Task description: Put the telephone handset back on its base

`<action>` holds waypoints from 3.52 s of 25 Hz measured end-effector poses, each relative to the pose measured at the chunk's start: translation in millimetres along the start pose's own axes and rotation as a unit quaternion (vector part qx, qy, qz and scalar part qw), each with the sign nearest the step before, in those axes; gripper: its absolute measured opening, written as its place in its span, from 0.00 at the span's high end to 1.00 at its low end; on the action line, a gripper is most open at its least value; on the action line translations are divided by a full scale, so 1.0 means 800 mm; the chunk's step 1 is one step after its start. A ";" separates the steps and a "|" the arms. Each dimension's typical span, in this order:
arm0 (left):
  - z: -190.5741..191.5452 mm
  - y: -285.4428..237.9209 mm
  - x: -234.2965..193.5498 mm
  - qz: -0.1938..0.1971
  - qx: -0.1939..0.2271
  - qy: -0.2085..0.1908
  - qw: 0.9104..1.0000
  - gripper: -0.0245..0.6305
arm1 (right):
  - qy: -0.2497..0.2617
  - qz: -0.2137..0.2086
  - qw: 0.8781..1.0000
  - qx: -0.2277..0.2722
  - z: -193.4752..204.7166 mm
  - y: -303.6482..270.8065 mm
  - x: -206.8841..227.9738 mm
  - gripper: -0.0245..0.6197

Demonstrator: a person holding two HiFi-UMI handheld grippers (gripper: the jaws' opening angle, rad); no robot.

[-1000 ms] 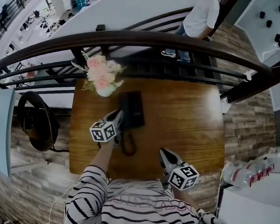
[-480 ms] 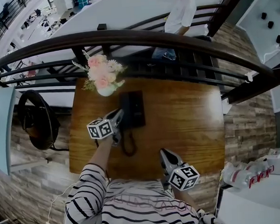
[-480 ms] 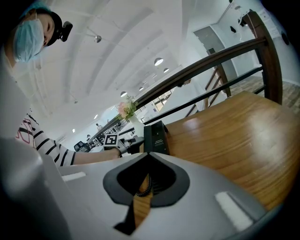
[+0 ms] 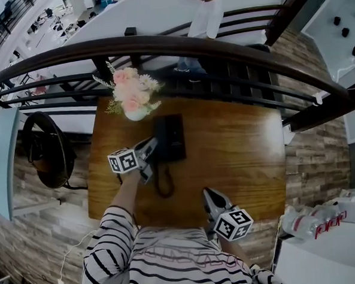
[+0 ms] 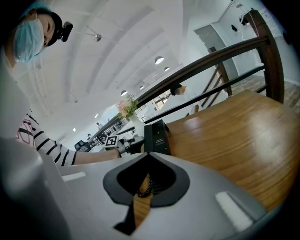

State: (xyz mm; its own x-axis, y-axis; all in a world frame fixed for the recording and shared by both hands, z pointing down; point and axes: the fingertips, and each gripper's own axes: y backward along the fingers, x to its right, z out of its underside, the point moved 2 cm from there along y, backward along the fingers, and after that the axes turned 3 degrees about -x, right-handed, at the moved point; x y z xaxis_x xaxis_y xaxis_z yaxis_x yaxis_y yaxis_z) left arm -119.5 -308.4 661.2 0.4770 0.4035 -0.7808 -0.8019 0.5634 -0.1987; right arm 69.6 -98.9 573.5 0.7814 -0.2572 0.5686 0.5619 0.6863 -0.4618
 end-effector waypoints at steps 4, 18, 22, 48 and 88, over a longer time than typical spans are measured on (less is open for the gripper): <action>0.001 -0.001 -0.007 0.029 0.002 0.022 0.999 0.91 | 0.001 -0.002 1.000 -0.003 -0.002 -0.004 -0.003 0.96; -0.002 -0.001 -0.001 0.023 -0.003 0.010 1.000 0.90 | 0.001 -0.005 1.000 -0.004 0.000 -0.009 -0.009 0.96; -0.002 -0.001 0.003 0.010 -0.005 -0.002 1.000 0.88 | 0.000 -0.003 1.000 -0.003 0.001 -0.005 -0.007 0.96; 0.004 -0.010 -0.003 0.041 0.000 0.069 0.997 0.86 | -0.007 0.005 1.000 0.001 0.009 0.008 -0.003 0.96; 0.008 0.148 0.169 -0.052 0.040 -0.196 0.978 0.74 | 0.072 -0.086 0.993 0.021 -0.039 0.007 -0.052 0.96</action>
State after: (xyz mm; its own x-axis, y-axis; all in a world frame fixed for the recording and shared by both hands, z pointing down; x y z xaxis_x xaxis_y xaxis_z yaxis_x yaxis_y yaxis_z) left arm -147.6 -182.7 535.8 0.6684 0.5783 -0.4677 -0.7187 0.6641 -0.2059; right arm 48.5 -105.9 525.8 0.7069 -0.4659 0.5322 0.6814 0.6504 -0.3358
